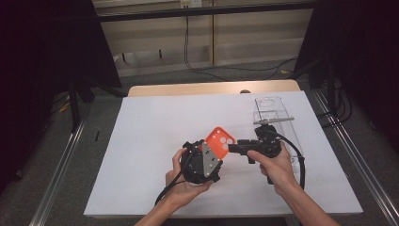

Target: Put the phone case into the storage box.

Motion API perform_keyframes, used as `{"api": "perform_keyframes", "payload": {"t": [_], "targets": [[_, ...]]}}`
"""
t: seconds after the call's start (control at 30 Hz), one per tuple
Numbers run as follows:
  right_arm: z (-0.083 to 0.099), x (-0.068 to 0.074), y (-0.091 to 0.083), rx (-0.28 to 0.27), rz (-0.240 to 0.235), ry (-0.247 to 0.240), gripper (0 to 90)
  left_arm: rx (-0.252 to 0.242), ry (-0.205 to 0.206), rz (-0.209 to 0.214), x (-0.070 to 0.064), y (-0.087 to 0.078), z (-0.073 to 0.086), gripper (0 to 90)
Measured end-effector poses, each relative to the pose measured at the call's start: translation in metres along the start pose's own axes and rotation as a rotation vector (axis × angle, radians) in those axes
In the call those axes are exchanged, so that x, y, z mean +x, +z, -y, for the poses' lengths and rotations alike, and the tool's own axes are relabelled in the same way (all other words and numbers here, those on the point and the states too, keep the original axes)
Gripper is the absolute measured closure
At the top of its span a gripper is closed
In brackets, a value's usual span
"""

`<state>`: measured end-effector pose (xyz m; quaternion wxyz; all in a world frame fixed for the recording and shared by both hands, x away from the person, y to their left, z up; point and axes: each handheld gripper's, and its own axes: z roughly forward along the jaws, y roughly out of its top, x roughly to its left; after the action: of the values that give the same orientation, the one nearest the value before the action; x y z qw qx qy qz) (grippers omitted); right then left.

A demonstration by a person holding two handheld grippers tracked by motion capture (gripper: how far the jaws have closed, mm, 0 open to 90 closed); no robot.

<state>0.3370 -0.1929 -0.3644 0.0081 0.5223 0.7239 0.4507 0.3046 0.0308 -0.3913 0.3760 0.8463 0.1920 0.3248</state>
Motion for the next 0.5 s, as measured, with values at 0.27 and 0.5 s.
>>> {"api": "perform_keyframes", "payload": {"t": [0.27,0.5], "targets": [[0.000,-0.001,0.005,0.019,-0.002,0.049,59.4,0.016,0.022,-0.008,-0.002,0.001,0.000,15.4],[0.001,0.001,0.011,0.008,-0.011,0.111,71.0,0.009,0.035,-0.014,-0.005,0.001,-0.001,15.4]]}}
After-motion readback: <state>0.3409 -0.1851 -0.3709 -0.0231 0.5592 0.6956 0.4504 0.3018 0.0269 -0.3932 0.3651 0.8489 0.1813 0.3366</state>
